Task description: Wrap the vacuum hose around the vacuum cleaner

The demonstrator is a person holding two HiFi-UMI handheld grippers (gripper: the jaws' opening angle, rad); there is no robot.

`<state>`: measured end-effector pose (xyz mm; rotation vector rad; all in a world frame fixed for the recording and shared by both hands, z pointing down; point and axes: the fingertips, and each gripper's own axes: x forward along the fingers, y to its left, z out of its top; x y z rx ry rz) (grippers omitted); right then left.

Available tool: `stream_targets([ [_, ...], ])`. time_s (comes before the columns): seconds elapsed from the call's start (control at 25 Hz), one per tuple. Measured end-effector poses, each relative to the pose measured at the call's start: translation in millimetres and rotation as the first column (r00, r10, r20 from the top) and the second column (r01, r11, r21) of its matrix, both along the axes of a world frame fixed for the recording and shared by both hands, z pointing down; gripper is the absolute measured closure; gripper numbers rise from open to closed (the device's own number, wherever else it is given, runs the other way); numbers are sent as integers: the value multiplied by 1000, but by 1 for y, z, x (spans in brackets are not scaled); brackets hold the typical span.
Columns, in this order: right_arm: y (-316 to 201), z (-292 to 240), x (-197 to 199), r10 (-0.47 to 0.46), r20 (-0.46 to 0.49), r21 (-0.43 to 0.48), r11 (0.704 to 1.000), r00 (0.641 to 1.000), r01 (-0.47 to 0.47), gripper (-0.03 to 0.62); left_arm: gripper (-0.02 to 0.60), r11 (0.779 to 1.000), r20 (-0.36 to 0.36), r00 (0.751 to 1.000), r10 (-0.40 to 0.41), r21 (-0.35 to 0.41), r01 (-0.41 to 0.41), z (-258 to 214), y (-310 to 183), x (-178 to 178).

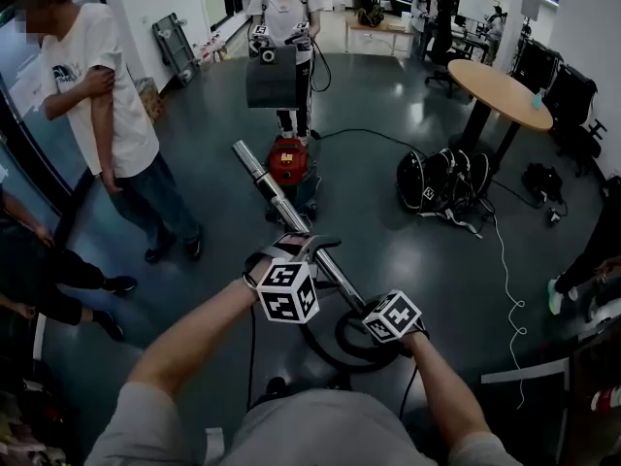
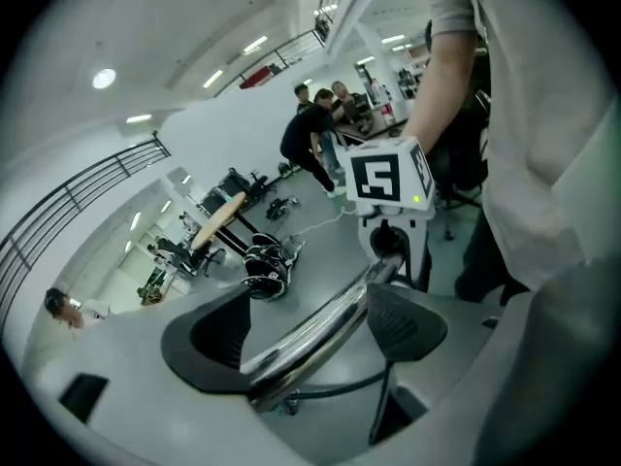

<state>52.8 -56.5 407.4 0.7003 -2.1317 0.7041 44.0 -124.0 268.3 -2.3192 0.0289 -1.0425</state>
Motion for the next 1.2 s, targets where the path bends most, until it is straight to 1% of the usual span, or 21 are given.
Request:
stream_targets([
  [0.08,5,4,9,-39,-28,-21,999,999,38,473,216,999,115,993,31,27,-35,18,1,4],
  [0.12,6,7,15,-52,-40,-35,998,998,51,473,215,998,160,986,41,36,-47,25,0,5],
  [0.2,7,11,23,-78,-63,-64,995,995,74,473,215,996,214,976,51,55,-64,34,-2,6],
  [0.24,8,11,27,-93,-76,-75,993,993,87,473,215,996,223,973,53,60,-68,35,-4,8],
  [0.32,8,8,32,-124,-105,-79,990,987,116,473,207,996,235,970,65,47,-78,33,-4,11],
  [0.48,4,5,44,-174,-155,-82,983,972,163,473,205,993,278,954,116,-23,-114,40,-5,18],
  [0.56,3,5,48,-198,-170,-94,978,965,184,473,206,991,321,938,134,-54,-123,53,-9,17],
  [0.68,-8,2,50,-230,-192,-99,972,954,214,473,206,988,413,897,155,-53,-146,79,-23,5],
  [0.72,-13,1,50,-233,-200,-104,971,952,216,473,206,987,426,890,162,-50,-156,84,-29,2],
  [0.84,-29,-3,47,-227,-206,-127,971,952,204,473,206,983,432,883,184,-60,-176,96,-47,-7],
  [0.96,-46,-6,43,-194,-171,-132,976,966,173,473,207,981,451,871,196,-79,-179,117,-68,-14],
  [1.04,-62,-9,41,-173,-151,-125,980,973,155,473,209,980,451,871,197,-111,-164,130,-84,-19],
  [1.08,-70,-9,41,-167,-150,-123,981,974,149,473,241,979,445,872,201,-129,-160,135,-91,-21],
  [1.12,-77,-8,40,-164,-158,-124,982,974,145,473,346,976,441,872,214,-142,-167,139,-96,-23],
  [1.16,-83,-6,40,-162,-170,-127,982,972,142,473,377,971,442,866,233,-145,-187,144,-100,-25],
  [1.2,-90,-4,40,-160,-182,-129,982,970,137,473,443,967,445,859,254,-141,-213,148,-104,-27],
])
